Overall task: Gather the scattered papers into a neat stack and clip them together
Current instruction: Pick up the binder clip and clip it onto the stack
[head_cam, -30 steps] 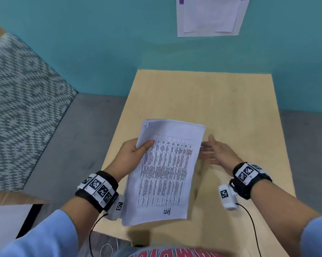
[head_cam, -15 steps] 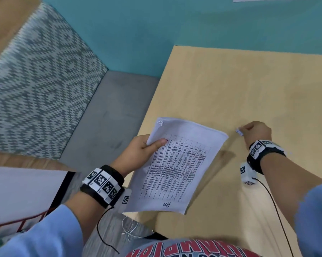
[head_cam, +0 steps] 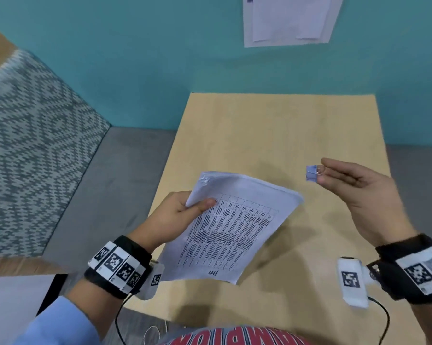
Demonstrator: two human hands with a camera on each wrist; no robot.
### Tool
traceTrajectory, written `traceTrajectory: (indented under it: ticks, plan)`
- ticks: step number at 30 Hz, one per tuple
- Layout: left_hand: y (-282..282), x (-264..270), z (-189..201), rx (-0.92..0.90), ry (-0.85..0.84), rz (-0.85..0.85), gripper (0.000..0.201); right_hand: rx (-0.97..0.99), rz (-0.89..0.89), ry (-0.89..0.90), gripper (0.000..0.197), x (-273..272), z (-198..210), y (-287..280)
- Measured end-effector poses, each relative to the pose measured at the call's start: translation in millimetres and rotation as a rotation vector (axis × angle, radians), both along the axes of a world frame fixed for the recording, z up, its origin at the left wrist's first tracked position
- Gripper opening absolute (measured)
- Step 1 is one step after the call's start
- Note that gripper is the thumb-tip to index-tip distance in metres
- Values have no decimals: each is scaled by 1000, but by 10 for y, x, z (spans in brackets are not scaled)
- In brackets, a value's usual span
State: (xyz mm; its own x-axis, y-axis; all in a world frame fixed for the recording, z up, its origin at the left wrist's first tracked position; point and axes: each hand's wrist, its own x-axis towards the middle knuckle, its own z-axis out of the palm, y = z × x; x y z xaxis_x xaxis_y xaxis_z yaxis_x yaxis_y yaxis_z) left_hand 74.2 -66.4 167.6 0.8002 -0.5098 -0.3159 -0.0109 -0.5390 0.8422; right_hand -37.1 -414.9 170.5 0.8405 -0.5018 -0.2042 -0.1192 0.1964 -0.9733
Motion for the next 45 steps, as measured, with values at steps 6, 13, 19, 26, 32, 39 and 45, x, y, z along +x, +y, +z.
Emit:
traceTrajectory:
  ticks: [6, 13, 19, 26, 32, 39, 45]
  plan:
    - [-393, -335, 367, -11, -292, -206, 51, 22, 133, -140, 42, -648, 723, 239]
    - [-605, -520, 544, -37, -411, -290, 72, -126, 146, -237, 36, -1037, 994, 235]
    - [-686, -664, 726, -41, -476, -306, 45, -438, 118, -217, 36, -1107, 1154, 152]
    - [-683, -737, 868, 1, -562, -329, 52, -859, 88, -125, 17, -1139, 1270, 256]
    - [-637, -764, 922, 69, -692, -373, 50, -965, 92, -167, 12, -1052, 1257, 261]
    - [-598, -793, 1044, 124, -718, -440, 61, -1045, 129, -174, 12, -1000, 1244, 271]
    - [-581, -821, 1088, 140, -696, -452, 48, -1106, 205, -193, 12, -988, 1172, 264]
